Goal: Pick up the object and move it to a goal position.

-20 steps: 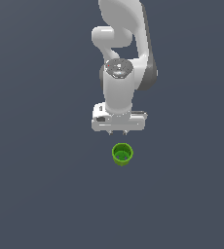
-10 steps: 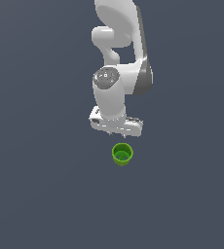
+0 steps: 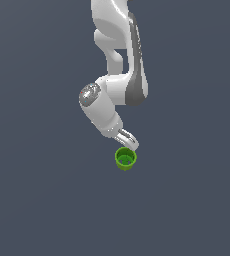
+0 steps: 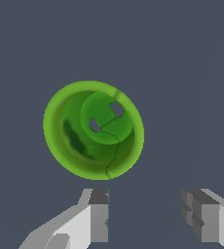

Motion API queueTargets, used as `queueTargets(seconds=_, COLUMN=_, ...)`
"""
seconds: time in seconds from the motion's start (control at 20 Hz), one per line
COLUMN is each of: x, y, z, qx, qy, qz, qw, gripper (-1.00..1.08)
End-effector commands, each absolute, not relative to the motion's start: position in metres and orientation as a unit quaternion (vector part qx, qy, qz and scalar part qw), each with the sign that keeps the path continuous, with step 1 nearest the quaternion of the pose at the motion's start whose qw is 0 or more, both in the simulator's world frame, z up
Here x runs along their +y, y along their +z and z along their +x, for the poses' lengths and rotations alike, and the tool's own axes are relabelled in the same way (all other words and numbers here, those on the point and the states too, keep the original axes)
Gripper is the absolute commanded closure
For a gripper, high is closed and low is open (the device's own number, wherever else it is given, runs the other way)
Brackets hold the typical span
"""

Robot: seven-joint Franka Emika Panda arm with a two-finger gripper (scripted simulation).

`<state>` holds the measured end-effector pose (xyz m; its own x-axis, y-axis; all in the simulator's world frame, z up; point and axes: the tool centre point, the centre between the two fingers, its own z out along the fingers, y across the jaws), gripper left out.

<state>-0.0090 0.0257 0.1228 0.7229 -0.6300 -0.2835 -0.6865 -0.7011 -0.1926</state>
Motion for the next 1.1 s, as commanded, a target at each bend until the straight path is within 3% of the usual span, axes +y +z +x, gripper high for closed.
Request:
queueTargets(seconds=0.0, x=0.027, y=0.117, z=-0.009, qx=0.412, qy=0.118, qz=-0.889, qw=0.162, gripper=-0.2)
queueTargets(seconds=0.5, x=0.03, y=0.102, z=-0.005, qx=0.567, qy=0.185, qz=-0.773, qw=0.215, gripper=-0.2)
queueTargets(seconds=1.05, x=0.031, y=0.098, z=-0.002, qx=0.618, qy=0.213, qz=-0.721, qw=0.232, gripper=-0.2)
